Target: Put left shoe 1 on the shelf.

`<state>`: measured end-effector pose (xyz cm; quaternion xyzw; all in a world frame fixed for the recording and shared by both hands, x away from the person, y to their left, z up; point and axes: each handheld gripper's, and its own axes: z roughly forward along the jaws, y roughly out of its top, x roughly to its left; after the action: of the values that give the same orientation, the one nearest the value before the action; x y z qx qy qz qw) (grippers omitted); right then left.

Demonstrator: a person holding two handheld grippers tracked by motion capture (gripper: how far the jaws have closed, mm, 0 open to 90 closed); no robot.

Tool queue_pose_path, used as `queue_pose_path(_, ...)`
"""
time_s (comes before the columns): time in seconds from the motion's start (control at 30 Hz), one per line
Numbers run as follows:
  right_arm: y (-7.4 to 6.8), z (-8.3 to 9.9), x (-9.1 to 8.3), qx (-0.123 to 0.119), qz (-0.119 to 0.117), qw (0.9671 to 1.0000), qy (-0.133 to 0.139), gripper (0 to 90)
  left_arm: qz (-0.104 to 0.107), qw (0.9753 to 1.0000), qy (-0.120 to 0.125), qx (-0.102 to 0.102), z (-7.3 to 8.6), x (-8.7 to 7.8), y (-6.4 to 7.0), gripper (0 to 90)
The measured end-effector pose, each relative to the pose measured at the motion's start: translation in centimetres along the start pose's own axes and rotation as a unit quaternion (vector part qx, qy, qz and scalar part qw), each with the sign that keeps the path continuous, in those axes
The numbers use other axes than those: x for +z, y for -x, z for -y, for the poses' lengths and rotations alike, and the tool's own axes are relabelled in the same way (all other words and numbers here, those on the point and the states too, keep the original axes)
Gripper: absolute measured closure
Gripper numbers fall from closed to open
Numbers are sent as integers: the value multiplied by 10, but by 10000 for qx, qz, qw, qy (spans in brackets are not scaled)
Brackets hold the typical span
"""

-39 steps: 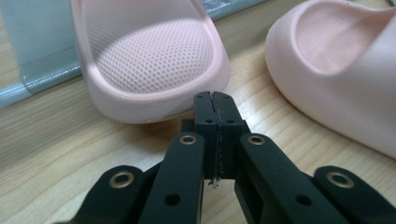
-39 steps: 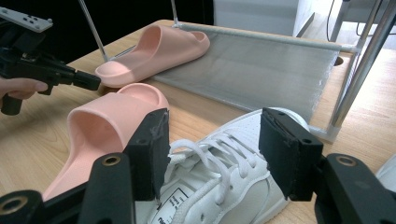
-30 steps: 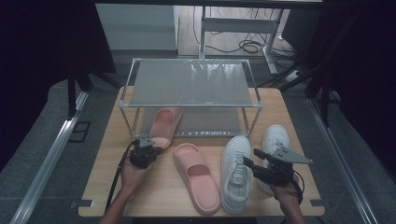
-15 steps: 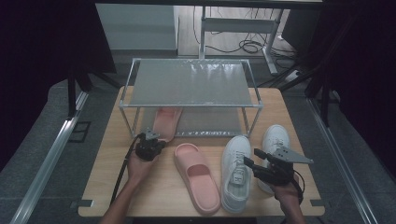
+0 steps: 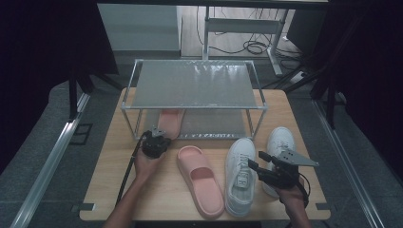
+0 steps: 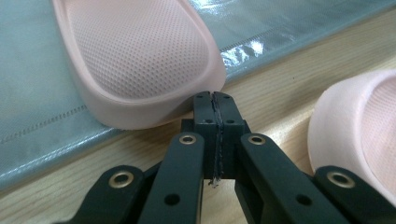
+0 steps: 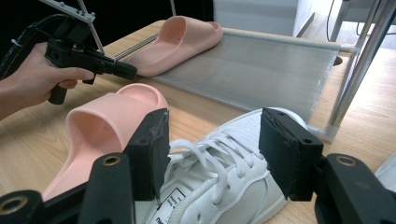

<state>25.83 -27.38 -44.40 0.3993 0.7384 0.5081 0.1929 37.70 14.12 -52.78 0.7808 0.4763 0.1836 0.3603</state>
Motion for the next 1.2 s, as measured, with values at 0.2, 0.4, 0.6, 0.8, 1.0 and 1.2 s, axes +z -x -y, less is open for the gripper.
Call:
queue_pose_path(0.2, 1, 0, 0, 4, 4, 10000, 9, 430, -5, 10000, 3, -25, -3, 5, -1, 899)
queue_pose_path(0.4, 0, 0, 0, -4, -2, 10000, 1, 430, 25, 10000, 4, -81, -5, 10, 2, 895)
queue_pose_path(0.6, 0, -1, -1, -10, -8, 10000, 14, 430, 52, 9999, 78, -41, -2, 0, 6, 889)
queue_pose_path(0.8, 1, -1, -2, 13, 16, 10000, 28, 430, 154, 9997, 194, 28, 6, -23, 12, 885)
queue_pose_path(1.0, 0, -1, -1, -5, 8, 10000, 20, 430, 323, 9990, 319, -46, 18, -46, 15, 882)
queue_pose_path(1.2, 0, -1, -3, 13, 9, 10000, 34, 429, 495, 9982, 325, -116, 33, -65, 18, 880)
